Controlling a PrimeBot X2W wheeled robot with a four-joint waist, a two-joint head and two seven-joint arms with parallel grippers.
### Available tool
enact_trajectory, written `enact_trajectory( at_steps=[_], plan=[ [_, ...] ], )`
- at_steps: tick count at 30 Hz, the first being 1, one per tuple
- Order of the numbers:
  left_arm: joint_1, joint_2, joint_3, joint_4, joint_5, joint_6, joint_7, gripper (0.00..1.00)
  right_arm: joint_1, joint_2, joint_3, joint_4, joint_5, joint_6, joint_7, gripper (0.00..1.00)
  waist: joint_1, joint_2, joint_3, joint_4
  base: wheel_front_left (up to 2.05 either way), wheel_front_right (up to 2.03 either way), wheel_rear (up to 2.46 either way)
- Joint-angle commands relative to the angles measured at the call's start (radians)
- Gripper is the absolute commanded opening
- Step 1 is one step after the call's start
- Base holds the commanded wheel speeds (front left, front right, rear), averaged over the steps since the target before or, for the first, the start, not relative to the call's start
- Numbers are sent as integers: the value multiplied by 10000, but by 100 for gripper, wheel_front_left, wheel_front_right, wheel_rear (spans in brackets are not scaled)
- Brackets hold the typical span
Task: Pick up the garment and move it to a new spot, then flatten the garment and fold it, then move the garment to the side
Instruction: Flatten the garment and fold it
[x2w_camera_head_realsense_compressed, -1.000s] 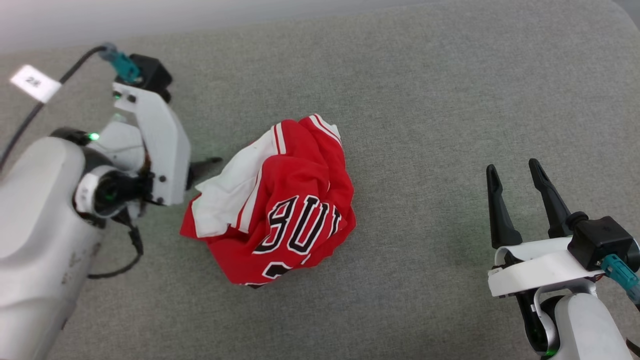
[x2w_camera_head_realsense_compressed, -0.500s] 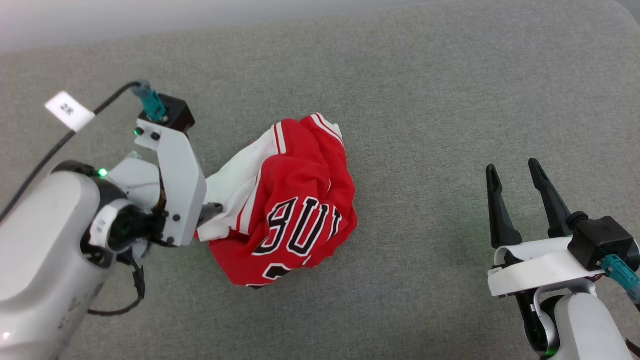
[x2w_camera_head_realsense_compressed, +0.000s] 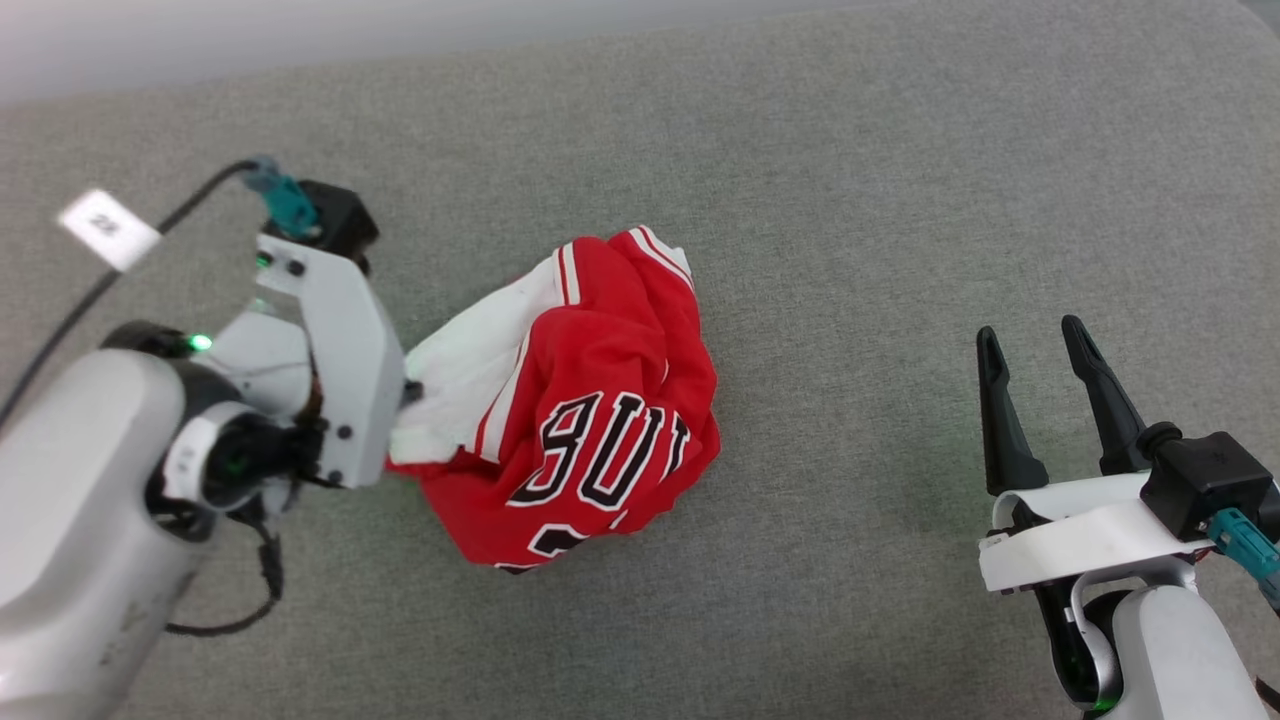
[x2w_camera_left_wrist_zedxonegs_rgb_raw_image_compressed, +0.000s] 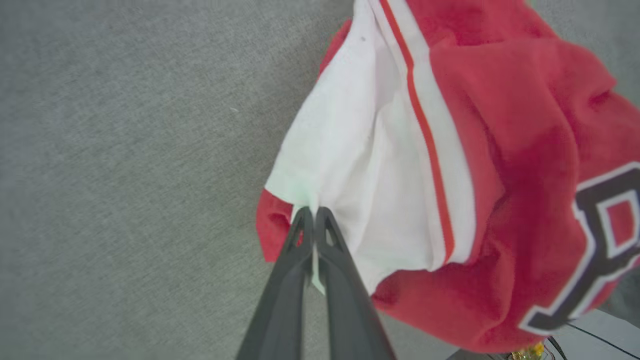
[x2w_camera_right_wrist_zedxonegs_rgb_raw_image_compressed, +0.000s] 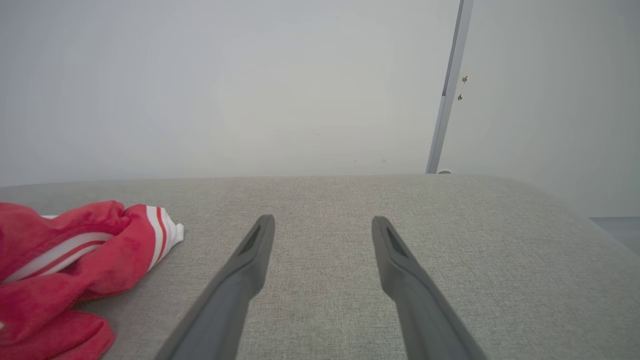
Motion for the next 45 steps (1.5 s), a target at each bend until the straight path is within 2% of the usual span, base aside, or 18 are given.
enact_trajectory(
  at_steps=[1,4,13,22,27,39,40,41,42,43,45],
  plan=[
    [-37,87,69,-40,107,29,-69,0,16,22,-52,-2,16,-14,-9,100,0,0,-21,20,0,0,0],
    [118,254,298,-160,38,150,-262,0,92,22,-121,-21,-10,-14,-9,100,0,0,-81,90,0,0,0],
    [1358,1274,1330,-450,-61,776,-1180,0,335,23,-325,-25,-109,-14,-9,100,0,0,-393,432,0,0,0],
    [3159,2090,1955,180,-170,1073,-2064,0,518,22,-278,85,-187,-14,-9,100,0,0,-819,614,0,0,0],
    [3924,2149,1910,937,-156,1116,-2346,0,597,22,-288,138,-218,-14,-9,100,0,0,-993,613,0,0,0],
    [4120,1320,1672,2314,-481,597,-2884,0,685,-33,-229,239,-183,-14,-9,100,0,0,-1273,737,0,0,0],
    [4082,1266,1672,2342,-511,497,-2943,21,676,-62,-213,252,-161,-14,-9,100,0,0,-1306,785,0,0,0],
    [4064,1228,1684,2373,-542,429,-3010,33,669,-99,-201,273,-141,-14,-9,100,0,0,-1344,837,0,0,0],
    [4047,1237,1689,2397,-499,373,-3099,62,655,-126,-163,297,-95,-14,-10,100,0,0,-1381,893,0,0,0],
    [4019,1261,1677,2389,-415,314,-3198,100,645,-142,-112,313,-64,-14,-9,100,0,0,-1415,952,0,0,0],
    [3929,1151,1755,2321,-413,222,-3466,100,626,-215,-59,371,3,-14,-9,100,0,0,-1493,1114,0,0,0]
  ],
)
